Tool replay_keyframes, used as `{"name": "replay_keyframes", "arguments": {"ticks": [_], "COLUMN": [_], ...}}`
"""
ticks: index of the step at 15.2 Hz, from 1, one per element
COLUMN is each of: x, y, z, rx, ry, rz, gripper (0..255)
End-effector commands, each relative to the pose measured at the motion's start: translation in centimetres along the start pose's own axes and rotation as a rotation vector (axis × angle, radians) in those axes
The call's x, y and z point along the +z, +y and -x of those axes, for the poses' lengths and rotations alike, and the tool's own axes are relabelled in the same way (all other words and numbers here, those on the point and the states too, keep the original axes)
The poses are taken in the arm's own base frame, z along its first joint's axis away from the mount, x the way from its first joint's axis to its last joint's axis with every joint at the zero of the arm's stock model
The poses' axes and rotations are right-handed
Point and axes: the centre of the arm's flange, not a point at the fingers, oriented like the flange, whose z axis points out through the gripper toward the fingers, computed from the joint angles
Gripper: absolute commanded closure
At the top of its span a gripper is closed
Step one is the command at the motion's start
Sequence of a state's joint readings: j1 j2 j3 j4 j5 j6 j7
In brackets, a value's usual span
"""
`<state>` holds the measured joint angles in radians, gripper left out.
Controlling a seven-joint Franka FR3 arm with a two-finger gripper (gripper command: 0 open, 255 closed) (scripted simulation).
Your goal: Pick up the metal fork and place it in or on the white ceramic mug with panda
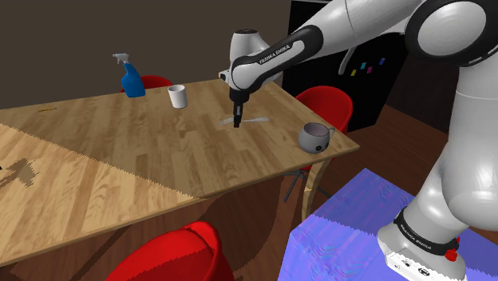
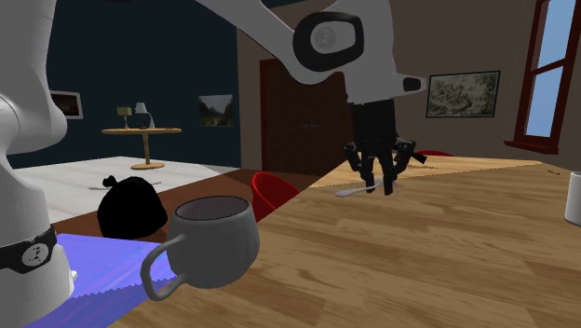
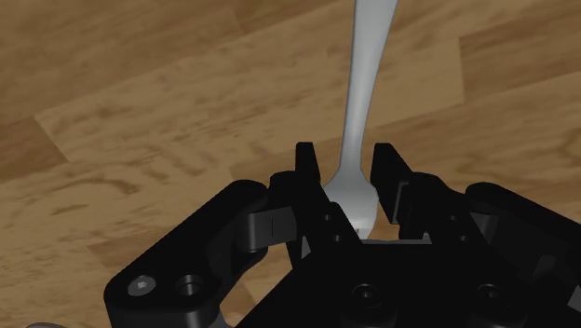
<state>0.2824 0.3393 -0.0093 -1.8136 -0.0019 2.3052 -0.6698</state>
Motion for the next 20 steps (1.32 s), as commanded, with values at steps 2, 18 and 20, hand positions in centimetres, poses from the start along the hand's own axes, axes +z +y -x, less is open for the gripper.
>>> {"name": "replay_keyframes", "arguments": {"ticks": [2,18,20], "x": [-1.6,-9.9,-10.2], "y": [0.1,1.0,0.6], "z": [-0.2,-1.2,0.1], "rx": [0.0,0.0,0.0], "ry": [0.0,0.0,0.0], "rz": [0.0,0.0,0.0], "gripper": [255,255,255]}}
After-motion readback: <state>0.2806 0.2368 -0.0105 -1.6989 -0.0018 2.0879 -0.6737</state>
